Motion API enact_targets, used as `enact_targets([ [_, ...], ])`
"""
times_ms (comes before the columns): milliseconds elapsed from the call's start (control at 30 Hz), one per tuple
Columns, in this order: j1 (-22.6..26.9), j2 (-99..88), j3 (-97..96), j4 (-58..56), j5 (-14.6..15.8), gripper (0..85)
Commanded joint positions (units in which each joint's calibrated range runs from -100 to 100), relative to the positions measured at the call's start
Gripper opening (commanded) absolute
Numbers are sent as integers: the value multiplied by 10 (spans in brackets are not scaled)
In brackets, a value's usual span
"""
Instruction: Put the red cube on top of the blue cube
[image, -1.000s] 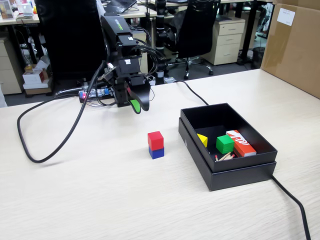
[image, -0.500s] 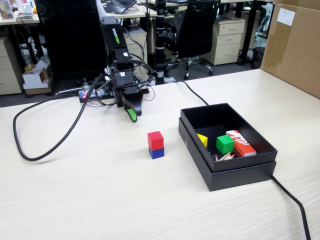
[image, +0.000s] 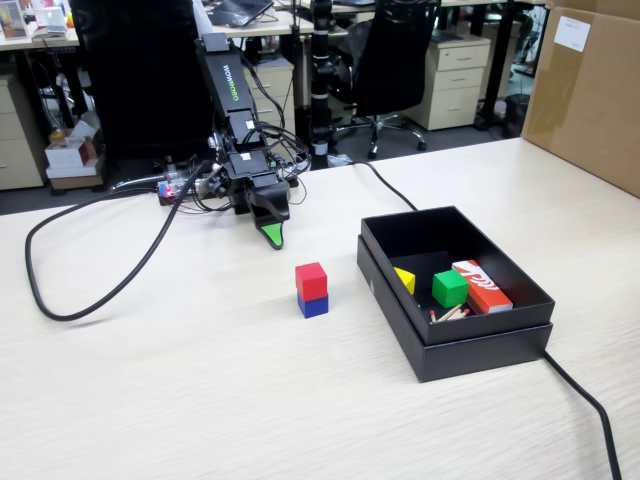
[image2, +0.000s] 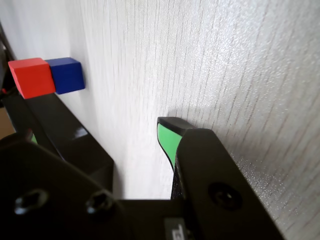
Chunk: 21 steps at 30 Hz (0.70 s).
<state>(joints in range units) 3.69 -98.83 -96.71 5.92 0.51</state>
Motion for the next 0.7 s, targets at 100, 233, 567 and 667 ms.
enact_targets([
  [100,-3,10,-7,-5,1,476],
  [233,-5,10,-7,-7,1,484],
  [567,-6,10,-7,-8,1,488],
  [667,-6,10,-7,-8,1,488],
])
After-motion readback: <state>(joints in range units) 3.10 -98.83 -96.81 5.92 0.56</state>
